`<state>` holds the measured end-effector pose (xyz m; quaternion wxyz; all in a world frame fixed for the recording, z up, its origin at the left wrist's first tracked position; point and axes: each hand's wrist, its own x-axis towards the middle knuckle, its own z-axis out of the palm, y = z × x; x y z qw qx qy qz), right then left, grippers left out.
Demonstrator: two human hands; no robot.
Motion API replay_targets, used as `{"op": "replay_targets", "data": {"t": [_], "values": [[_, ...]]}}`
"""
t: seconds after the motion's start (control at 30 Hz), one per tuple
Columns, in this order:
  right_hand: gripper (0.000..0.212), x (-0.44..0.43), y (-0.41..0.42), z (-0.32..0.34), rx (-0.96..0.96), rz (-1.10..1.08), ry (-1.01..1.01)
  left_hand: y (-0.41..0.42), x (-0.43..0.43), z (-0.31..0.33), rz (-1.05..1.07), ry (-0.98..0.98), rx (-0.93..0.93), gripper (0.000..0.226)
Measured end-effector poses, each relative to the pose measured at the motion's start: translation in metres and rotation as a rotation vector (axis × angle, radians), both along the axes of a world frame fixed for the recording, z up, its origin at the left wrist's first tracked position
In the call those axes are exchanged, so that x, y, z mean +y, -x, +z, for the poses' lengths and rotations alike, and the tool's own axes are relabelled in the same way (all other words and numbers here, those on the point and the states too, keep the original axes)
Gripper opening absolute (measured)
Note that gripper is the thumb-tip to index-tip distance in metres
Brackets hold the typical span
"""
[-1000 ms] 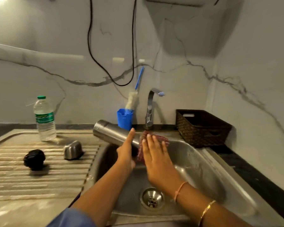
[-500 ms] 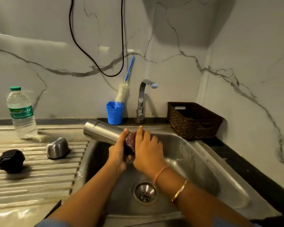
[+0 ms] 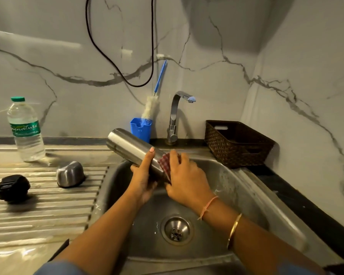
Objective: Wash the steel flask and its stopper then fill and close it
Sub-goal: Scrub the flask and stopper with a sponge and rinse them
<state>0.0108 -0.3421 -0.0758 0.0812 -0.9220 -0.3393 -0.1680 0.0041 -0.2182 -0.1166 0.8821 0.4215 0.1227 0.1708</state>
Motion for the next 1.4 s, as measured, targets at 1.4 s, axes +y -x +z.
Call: {"op": "replay_targets", "data": {"t": [1.4], "values": [[0.041,0.008,-0.035,-0.027,0.521,-0.176,-1.023,0.015,-0.023,0.023,0.124,-0.473,-0.073,0.096]]}}
